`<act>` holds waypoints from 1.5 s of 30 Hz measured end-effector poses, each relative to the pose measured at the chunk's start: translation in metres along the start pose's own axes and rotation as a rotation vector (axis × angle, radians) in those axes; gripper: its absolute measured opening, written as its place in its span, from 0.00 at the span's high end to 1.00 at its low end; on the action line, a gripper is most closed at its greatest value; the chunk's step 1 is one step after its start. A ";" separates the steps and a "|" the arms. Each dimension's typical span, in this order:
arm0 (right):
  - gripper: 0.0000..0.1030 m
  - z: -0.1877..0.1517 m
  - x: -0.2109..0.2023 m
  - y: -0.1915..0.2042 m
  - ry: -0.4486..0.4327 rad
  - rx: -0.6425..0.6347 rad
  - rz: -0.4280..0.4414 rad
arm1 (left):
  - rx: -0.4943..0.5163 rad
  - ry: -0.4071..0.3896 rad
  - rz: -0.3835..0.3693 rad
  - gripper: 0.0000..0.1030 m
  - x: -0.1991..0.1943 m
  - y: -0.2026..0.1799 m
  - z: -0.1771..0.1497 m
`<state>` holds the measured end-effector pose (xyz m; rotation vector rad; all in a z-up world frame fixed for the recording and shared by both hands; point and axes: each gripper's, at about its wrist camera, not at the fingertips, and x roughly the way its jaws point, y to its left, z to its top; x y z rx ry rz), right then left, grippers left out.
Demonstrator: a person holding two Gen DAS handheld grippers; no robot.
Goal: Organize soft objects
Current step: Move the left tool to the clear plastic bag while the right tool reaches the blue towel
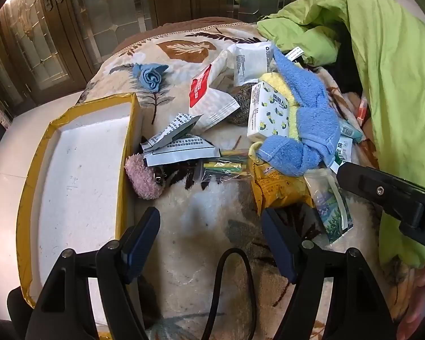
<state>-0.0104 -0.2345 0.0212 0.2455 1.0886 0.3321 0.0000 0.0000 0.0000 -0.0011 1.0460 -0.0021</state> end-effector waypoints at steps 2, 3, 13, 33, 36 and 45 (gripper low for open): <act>0.51 0.000 0.000 0.000 -0.002 0.000 0.003 | 0.003 0.002 0.002 0.28 0.001 0.000 0.000; 0.51 0.000 0.000 0.000 -0.001 0.000 0.004 | 0.004 0.002 0.004 0.28 0.001 0.000 0.000; 0.51 0.005 -0.005 -0.008 -0.011 -0.004 -0.008 | -0.039 0.033 -0.001 0.28 0.002 0.018 0.004; 0.51 0.035 -0.009 -0.025 0.014 0.101 0.038 | -0.033 0.119 -0.039 0.28 0.011 0.026 0.015; 0.51 0.044 -0.009 -0.024 0.022 0.095 0.032 | -0.027 0.134 -0.060 0.28 0.013 0.020 0.016; 0.51 0.048 -0.003 -0.036 0.038 0.127 0.032 | 0.034 0.194 -0.123 0.28 0.021 -0.025 0.014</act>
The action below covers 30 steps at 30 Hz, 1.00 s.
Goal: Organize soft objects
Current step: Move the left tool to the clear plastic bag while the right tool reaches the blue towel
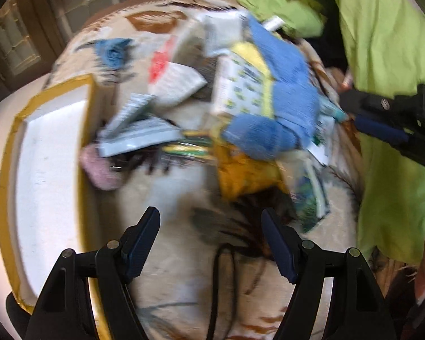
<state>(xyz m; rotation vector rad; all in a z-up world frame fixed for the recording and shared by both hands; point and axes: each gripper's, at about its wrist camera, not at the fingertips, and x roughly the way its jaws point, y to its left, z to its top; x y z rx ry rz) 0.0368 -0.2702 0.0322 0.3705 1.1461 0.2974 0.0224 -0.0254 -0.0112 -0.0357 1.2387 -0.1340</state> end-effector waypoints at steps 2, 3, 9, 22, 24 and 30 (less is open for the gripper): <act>0.51 0.001 -0.002 -0.002 -0.004 0.003 0.000 | 0.013 0.025 -0.010 0.28 0.006 -0.012 0.001; 0.51 0.001 -0.003 -0.003 -0.009 0.008 0.001 | 0.022 0.034 -0.009 0.28 0.010 -0.018 0.002; 0.51 0.001 -0.006 -0.008 -0.015 0.022 0.011 | -0.006 0.091 -0.018 0.28 0.028 -0.035 0.013; 0.51 0.000 -0.010 -0.017 -0.030 0.053 0.019 | -0.051 0.181 -0.063 0.25 0.057 -0.071 0.026; 0.51 0.000 -0.009 -0.017 -0.028 0.054 0.022 | -0.065 0.179 -0.068 0.25 0.064 -0.075 0.029; 0.51 -0.001 -0.012 -0.018 -0.034 0.054 0.030 | -0.096 0.218 -0.135 0.24 0.079 -0.070 0.031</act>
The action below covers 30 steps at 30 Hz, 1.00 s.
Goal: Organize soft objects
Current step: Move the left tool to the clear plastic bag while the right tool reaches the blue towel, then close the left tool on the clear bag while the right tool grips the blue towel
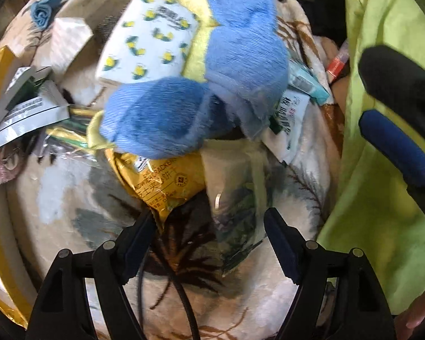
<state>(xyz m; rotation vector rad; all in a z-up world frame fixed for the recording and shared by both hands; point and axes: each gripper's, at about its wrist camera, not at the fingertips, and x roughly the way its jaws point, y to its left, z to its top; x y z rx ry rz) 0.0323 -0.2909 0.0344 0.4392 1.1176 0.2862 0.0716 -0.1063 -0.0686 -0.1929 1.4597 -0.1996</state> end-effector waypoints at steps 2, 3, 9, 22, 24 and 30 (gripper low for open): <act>0.51 0.001 -0.003 -0.002 -0.011 0.005 -0.003 | 0.014 0.006 0.004 0.24 0.006 -0.008 0.000; 0.51 0.001 -0.003 -0.003 -0.015 0.009 -0.002 | 0.019 0.007 0.005 0.24 0.008 -0.013 0.000; 0.51 0.003 -0.005 -0.010 -0.021 0.032 -0.022 | 0.024 0.010 0.000 0.24 0.009 -0.042 -0.005; 0.51 0.006 -0.015 -0.024 -0.054 0.079 -0.050 | 0.097 -0.014 0.077 0.29 0.027 -0.085 -0.010; 0.51 0.007 -0.015 -0.023 -0.059 0.074 -0.058 | 0.107 -0.020 0.092 0.29 0.030 -0.093 -0.013; 0.51 0.032 -0.012 -0.012 -0.063 0.033 -0.076 | 0.122 -0.034 0.111 0.38 0.025 -0.093 -0.025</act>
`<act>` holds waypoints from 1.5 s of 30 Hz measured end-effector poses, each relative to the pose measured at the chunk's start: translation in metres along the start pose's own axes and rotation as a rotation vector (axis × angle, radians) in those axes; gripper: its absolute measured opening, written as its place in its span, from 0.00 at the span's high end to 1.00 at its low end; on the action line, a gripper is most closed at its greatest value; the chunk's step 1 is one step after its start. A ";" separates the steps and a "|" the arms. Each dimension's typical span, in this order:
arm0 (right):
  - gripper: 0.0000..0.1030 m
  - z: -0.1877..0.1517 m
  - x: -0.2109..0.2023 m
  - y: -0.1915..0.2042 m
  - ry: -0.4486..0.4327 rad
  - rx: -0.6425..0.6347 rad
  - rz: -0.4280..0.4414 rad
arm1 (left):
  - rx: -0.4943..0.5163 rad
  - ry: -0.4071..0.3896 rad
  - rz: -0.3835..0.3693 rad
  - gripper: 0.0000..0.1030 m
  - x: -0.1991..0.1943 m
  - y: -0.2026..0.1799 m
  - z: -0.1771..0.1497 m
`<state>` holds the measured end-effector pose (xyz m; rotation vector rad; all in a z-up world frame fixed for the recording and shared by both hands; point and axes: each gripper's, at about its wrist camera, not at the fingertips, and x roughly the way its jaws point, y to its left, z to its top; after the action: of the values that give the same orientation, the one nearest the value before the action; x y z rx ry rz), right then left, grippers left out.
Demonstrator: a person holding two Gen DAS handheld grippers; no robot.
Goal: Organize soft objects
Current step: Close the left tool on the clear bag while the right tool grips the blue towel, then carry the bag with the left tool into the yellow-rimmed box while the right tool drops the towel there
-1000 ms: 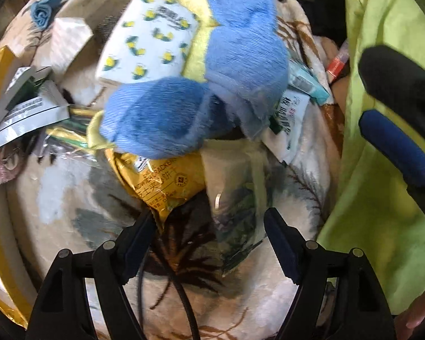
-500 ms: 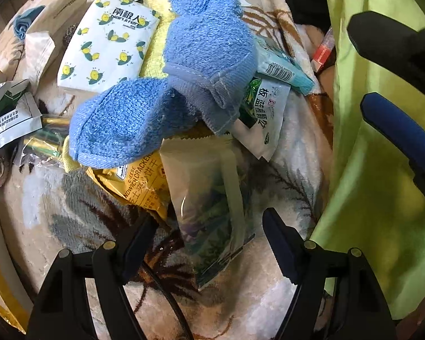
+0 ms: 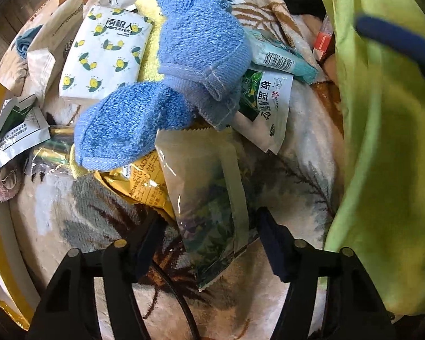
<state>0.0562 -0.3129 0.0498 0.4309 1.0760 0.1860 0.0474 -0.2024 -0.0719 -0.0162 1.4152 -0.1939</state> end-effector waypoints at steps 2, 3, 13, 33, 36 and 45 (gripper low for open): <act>0.51 0.011 0.008 0.008 0.025 -0.038 -0.006 | 0.003 -0.002 -0.001 0.41 -0.001 -0.002 -0.002; 0.51 0.019 0.014 0.014 0.042 -0.072 -0.020 | 0.003 -0.003 0.002 0.48 0.001 -0.001 -0.002; 0.51 0.041 0.097 0.023 0.246 -0.214 -0.024 | 0.026 -0.035 -0.004 0.81 -0.005 -0.003 -0.017; 0.87 0.013 0.037 0.023 0.082 -0.151 0.157 | -0.050 -0.081 -0.153 0.95 -0.047 0.085 -0.092; 0.87 0.008 0.021 0.032 0.055 -0.168 0.179 | -0.071 -0.087 -0.162 0.95 -0.055 0.104 -0.102; 0.87 -0.002 -0.001 0.065 0.049 -0.179 0.303 | -0.117 -0.125 -0.159 0.95 -0.103 0.176 -0.128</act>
<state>0.0578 -0.2541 0.0772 0.4275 1.0283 0.5592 -0.0708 -0.0009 -0.0134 -0.2340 1.2993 -0.2370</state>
